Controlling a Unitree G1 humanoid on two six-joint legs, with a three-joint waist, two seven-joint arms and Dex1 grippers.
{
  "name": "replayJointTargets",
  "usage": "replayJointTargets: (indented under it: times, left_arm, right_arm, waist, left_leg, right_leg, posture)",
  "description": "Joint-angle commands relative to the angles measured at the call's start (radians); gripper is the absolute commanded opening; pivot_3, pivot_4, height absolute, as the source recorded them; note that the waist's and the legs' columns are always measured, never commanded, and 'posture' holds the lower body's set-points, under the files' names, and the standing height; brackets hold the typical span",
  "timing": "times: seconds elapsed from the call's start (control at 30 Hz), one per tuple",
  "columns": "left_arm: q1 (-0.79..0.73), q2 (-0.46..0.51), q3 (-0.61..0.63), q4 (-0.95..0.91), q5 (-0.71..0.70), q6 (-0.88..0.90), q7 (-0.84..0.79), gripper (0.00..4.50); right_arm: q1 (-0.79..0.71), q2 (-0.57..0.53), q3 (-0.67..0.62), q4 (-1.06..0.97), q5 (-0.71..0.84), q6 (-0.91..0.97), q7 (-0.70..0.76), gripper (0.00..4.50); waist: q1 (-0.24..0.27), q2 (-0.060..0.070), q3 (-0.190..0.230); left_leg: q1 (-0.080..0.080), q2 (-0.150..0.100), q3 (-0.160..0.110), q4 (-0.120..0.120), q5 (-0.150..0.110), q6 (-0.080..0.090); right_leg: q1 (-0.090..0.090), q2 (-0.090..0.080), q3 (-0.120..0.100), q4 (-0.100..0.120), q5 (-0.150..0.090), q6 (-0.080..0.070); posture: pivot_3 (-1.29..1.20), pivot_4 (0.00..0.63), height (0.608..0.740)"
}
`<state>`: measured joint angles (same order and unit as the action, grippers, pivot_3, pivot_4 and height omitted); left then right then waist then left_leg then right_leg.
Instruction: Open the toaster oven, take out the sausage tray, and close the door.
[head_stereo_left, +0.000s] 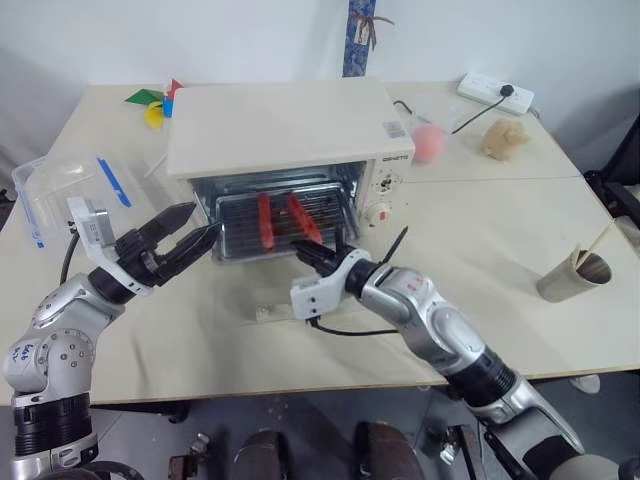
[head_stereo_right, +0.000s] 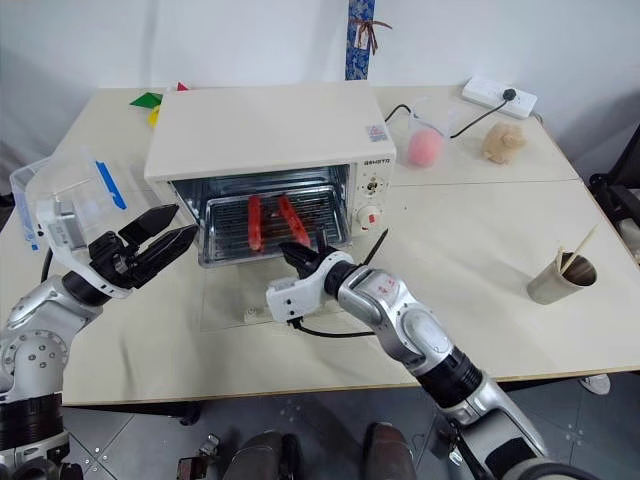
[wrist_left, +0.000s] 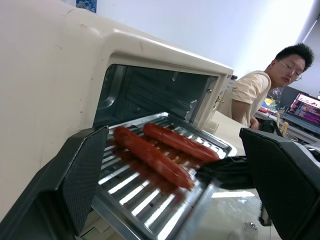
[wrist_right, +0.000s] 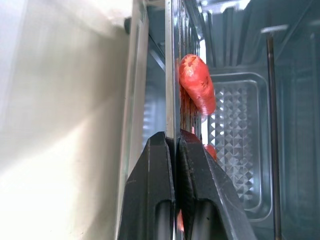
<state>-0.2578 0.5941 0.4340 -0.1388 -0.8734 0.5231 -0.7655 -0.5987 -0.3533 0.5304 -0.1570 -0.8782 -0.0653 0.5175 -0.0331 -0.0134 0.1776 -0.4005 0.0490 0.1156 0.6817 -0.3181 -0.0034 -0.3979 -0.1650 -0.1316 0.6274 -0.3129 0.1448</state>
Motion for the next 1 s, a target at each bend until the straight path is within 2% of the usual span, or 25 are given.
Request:
replayJointTargets:
  times: [0.03,0.53,0.67,1.0]
  left_arm:
    - [0.003,0.01,0.039,-0.009,-0.019,-0.007,-0.002,4.5]
    - [0.068,0.078,0.089,-0.029,-0.053,0.093,0.002,4.5]
    - [0.111,0.082,0.105,-0.064,-0.103,0.151,0.013,4.5]
    - [0.208,0.057,0.132,-0.172,-0.245,0.306,0.158,4.5]
  right_arm:
    - [0.002,-0.005,-0.029,-0.107,0.018,-0.026,0.005,0.02]
    - [0.126,-0.087,-0.092,-0.24,0.069,-0.104,0.006,0.02]
    - [0.15,-0.115,-0.118,-0.253,0.087,-0.141,-0.001,0.02]
    - [0.184,-0.183,-0.179,-0.257,0.171,-0.266,-0.023,0.02]
  waist:
    - [0.0,0.0,0.0]
    - [0.002,0.0,0.0]
    - [0.002,0.0,0.0]
    - [0.004,0.0,0.0]
  left_leg:
    - [0.0,0.0,0.0,0.0,0.0,0.0]
    - [0.0,0.0,0.0,0.0,0.0,0.0]
    - [0.0,0.0,0.0,0.0,0.0,0.0]
    - [0.0,0.0,0.0,0.0,0.0,0.0]
  right_leg:
    - [0.0,0.0,0.0,0.0,0.0,0.0]
    - [0.0,0.0,0.0,-0.001,0.0,0.0]
    - [0.0,0.0,0.0,-0.001,0.0,0.0]
    - [0.0,0.0,0.002,-0.001,0.0,0.0]
  posture:
    - [0.0,0.15,0.74]
    - [0.0,0.15,0.74]
    - [0.0,0.15,0.74]
    - [0.0,0.15,0.74]
